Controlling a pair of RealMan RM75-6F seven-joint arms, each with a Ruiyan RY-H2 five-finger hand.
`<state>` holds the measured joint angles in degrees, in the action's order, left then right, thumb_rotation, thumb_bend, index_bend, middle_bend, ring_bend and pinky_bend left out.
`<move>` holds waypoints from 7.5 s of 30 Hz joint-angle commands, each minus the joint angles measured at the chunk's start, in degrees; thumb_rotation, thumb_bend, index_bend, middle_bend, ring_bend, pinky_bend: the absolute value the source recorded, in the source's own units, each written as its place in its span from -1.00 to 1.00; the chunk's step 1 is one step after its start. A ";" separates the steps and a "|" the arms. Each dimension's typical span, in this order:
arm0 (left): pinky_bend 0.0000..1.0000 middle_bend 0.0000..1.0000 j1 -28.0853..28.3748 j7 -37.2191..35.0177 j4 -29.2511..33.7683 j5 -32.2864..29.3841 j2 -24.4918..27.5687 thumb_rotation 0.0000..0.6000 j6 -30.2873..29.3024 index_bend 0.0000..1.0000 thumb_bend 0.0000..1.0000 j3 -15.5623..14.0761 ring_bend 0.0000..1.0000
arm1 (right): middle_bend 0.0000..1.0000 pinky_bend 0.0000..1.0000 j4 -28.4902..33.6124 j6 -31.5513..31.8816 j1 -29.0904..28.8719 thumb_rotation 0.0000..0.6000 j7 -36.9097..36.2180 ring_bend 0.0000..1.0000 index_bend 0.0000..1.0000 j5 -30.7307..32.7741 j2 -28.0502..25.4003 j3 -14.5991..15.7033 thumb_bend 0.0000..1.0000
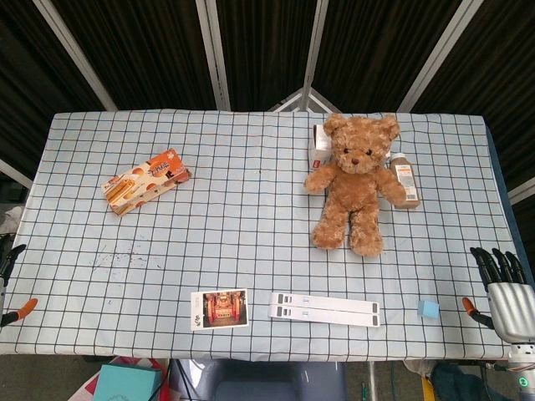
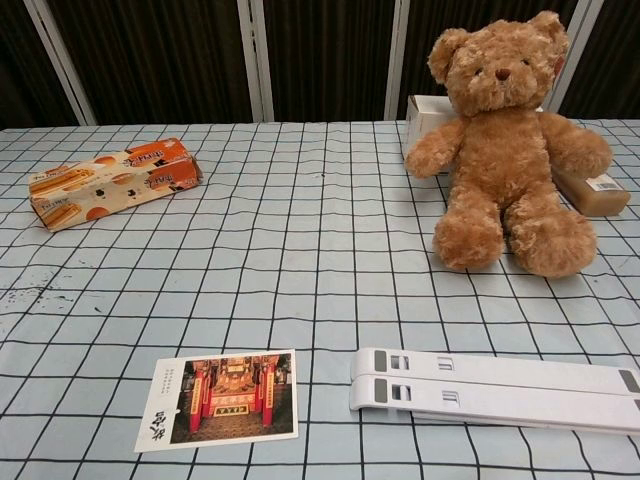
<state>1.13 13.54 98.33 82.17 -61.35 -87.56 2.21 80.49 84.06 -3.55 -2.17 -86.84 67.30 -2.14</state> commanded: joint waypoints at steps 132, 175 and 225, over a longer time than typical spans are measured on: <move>-0.94 -1.00 3.67 8.23 -0.60 -9.39 -3.57 1.00 4.10 -0.73 -0.51 2.15 -1.00 | 0.05 -1.00 -23.05 -41.68 -37.90 1.00 -2.06 -0.27 0.07 60.45 21.81 -23.88 -0.42; -0.94 -1.00 3.83 8.32 -0.36 -9.15 -3.69 1.00 3.79 -0.73 -0.51 1.87 -1.00 | 0.05 -1.00 -23.42 -42.74 -36.31 1.00 -2.15 -0.27 -0.05 57.85 21.44 -25.74 -0.42; -0.94 -1.00 2.47 1.06 0.44 -3.53 -0.15 1.00 2.80 -0.73 -0.51 0.14 -1.00 | -0.72 -1.00 -1.80 1.22 1.79 1.00 0.45 -0.89 -0.95 -4.67 1.74 -1.99 -0.42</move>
<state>3.60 14.59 98.77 78.63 -61.49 -84.77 2.36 78.97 84.87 -1.84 -1.84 -91.62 68.93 -4.05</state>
